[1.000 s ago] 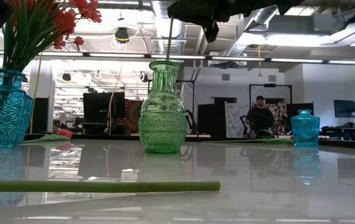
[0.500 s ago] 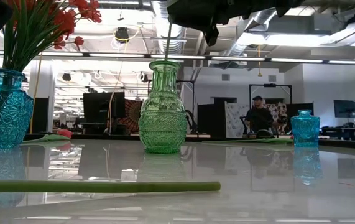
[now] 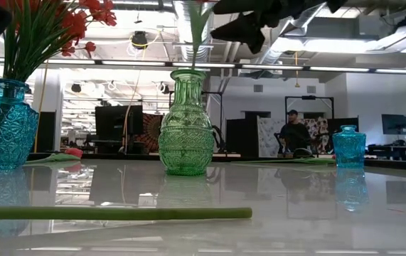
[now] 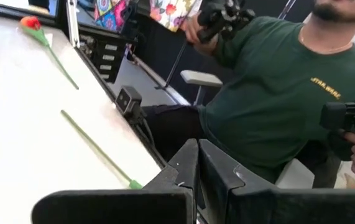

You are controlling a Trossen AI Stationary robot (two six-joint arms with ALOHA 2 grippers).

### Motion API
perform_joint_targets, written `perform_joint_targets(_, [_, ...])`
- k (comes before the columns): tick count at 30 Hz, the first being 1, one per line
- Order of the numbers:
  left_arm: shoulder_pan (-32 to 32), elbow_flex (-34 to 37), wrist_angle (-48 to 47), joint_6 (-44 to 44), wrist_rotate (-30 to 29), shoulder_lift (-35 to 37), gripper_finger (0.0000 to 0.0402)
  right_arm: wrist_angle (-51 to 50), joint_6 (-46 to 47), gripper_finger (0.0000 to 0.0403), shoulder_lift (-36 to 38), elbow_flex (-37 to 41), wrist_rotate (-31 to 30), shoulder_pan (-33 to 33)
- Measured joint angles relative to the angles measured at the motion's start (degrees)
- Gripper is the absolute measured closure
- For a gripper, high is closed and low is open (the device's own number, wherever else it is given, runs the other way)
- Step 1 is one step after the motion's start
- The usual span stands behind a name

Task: Sort flowers into vase by color
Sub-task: Put the bottom pink flower into the green vase

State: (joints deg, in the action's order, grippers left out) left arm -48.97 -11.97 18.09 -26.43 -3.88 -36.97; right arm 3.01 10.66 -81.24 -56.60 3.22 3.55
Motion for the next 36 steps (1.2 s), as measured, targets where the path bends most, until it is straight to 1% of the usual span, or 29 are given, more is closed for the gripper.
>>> perform_joint_targets(9, [0.0,0.0,-0.8,-0.2,0.1,0.0,0.0401,-11.6,1.3,0.0132,4.9,0.0,-0.1,0.9])
perform_joint_targets(12, [0.0,0.0,-1.1,-0.6,0.0,0.0,0.0401,-13.6,1.4,0.0132,5.1,0.0,-0.2,3.2])
perform_joint_targets(16, [0.0,0.0,-1.1,-2.7,0.8,0.0,0.0401,-13.4,1.4,0.0132,5.1,0.0,-0.4,7.3])
perform_joint_targets(17, [0.0,0.0,-1.2,-3.0,1.2,0.0,0.0401,-13.4,1.4,0.0132,5.1,0.0,-1.3,8.5])
perform_joint_targets(23, [0.0,0.0,-1.5,-3.6,3.5,0.0,0.0401,-12.7,1.9,0.0132,5.1,0.0,-12.6,16.0])
perform_joint_targets(27, [0.0,0.0,-2.5,-3.6,3.9,0.0,0.0401,-12.5,6.5,0.0132,4.9,0.0,-18.7,19.9])
perform_joint_targets(29, [0.0,0.0,-2.5,-3.7,5.2,0.0,0.0401,-11.4,7.9,0.0132,3.9,0.0,-21.4,21.6])
perform_joint_targets(31, [0.0,0.0,-2.5,-4.4,6.5,0.0,0.0401,-8.9,8.0,0.0132,1.8,0.0,-22.9,23.3])
perform_joint_targets(36, [0.0,0.0,-2.6,-5.4,8.9,0.0,0.0401,0.2,8.0,0.0132,-5.4,0.0,-22.9,25.2])
